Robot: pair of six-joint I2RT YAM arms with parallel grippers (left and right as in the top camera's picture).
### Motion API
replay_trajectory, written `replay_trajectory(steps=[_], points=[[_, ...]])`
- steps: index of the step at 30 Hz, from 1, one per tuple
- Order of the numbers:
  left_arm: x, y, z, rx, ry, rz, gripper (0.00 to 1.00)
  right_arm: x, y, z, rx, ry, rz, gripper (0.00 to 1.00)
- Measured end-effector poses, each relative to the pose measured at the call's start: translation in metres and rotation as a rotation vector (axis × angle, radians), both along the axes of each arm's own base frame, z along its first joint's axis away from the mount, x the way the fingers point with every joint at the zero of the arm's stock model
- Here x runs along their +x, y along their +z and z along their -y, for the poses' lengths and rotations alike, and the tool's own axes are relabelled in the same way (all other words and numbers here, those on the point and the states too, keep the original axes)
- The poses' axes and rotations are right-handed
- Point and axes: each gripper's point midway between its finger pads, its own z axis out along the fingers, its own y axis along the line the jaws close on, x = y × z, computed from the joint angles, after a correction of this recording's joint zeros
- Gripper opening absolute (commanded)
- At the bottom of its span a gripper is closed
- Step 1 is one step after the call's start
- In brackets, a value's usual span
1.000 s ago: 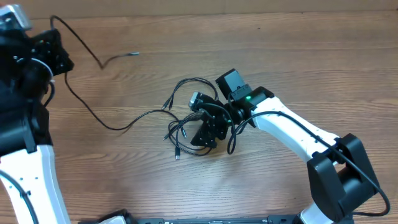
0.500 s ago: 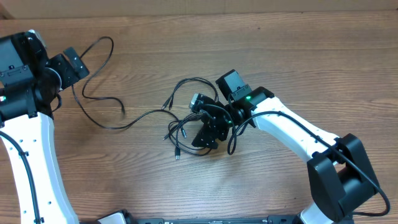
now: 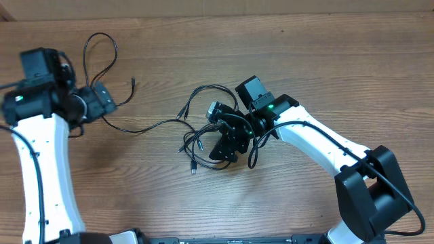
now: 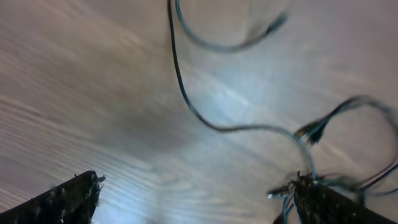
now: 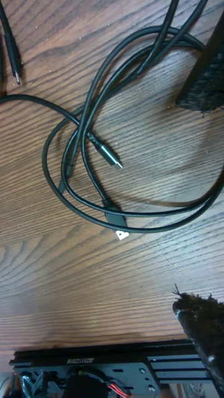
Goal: Untangle cables
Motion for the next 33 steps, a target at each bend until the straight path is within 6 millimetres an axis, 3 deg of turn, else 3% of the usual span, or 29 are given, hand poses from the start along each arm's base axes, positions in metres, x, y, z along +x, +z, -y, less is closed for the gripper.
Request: replay_trajectory(steps=[7, 16, 24, 32, 33], points=[[0.002, -0.082, 0.019, -0.05, 0.014, -0.115, 1.0, -0.003, -0.001, 0.002, -0.009, 0.0, -0.014, 0.93], [0.005, -0.133, 0.025, -0.043, 0.106, -0.072, 0.99, -0.004, -0.002, 0.003, -0.013, 0.0, -0.02, 0.93], [0.019, -0.161, 0.016, -0.015, 0.174, 0.06, 1.0, -0.004, -0.002, 0.003, -0.013, 0.0, -0.022, 0.93], [0.04, -0.156, 0.006, -0.006, 0.253, 0.187, 1.0, -0.004, -0.002, 0.003, -0.014, 0.0, -0.021, 0.93], [0.042, -0.157, 0.006, -0.008, 0.26, 0.193, 0.96, -0.004, -0.002, 0.003, -0.013, 0.0, -0.021, 0.93]])
